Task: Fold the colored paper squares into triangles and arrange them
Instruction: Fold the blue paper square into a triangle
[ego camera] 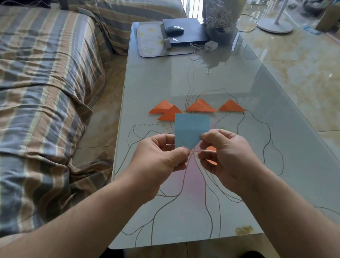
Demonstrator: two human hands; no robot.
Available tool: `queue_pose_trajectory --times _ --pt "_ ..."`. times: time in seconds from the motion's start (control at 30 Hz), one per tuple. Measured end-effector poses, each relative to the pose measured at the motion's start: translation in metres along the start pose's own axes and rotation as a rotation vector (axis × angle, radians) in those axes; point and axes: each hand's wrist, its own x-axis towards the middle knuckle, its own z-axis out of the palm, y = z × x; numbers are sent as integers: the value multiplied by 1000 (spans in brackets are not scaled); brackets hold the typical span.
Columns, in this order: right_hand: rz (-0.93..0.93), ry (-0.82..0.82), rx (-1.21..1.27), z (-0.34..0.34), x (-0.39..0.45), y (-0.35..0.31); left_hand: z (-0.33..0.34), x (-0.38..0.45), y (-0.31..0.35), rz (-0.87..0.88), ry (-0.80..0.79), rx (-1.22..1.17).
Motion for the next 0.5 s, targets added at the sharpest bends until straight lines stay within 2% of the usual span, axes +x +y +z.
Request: queue_pose_trajectory --times 0.23,0.37,0.43,0.5 --pt "10 107 52 -4 4 -6 0 0 0 -29 1 -12" --pt "-4 150 52 -8 5 -9 -1 2 0 -134 -26 -84" --pt "-120 186 -62 -12 6 -8 -1 2 -1 -220 -23 -161" --pt "-368 179 -332 -17 6 -7 -1 3 0 -280 -22 -232"
